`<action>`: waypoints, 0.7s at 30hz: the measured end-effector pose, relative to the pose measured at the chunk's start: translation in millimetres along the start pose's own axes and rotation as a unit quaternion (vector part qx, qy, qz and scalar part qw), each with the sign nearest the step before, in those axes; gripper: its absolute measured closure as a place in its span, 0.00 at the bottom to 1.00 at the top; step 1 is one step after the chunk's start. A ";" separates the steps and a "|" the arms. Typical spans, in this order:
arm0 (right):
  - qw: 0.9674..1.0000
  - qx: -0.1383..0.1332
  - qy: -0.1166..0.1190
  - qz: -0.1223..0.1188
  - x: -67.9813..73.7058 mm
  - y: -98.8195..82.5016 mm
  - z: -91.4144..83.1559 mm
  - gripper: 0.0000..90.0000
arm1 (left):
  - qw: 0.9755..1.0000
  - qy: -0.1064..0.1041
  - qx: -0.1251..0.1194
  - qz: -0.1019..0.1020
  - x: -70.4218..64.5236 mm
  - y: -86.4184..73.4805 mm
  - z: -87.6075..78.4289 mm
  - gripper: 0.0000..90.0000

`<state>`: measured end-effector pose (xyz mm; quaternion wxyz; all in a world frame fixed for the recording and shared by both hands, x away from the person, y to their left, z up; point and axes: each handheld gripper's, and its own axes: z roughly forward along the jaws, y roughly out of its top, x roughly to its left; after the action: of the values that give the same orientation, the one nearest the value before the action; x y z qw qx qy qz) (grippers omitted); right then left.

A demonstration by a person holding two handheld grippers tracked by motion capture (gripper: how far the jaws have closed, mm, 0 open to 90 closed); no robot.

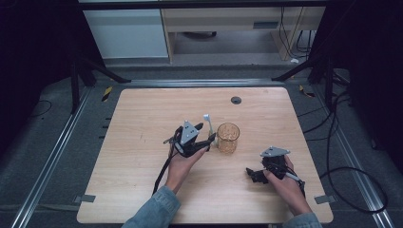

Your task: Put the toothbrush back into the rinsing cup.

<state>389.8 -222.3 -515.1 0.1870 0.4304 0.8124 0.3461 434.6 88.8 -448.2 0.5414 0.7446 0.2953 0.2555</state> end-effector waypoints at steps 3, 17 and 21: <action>1.000 0.000 0.000 0.000 0.0 0.0 0.0 0.00 | 1.000 -0.009 0.020 0.008 -1.0 3.3 0.5 0.34; 1.000 0.000 0.000 0.000 0.1 0.0 0.1 0.00 | 0.991 -0.028 0.130 0.033 -6.2 10.1 -5.9 0.20; 1.000 0.000 0.000 0.000 0.0 0.0 0.1 0.00 | 0.989 -0.033 0.141 0.028 -4.8 13.4 -9.9 0.19</action>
<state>389.9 -222.2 -515.1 0.1874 0.4307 0.8122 0.3459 426.5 88.6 -432.9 0.4327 0.8296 0.2896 0.2016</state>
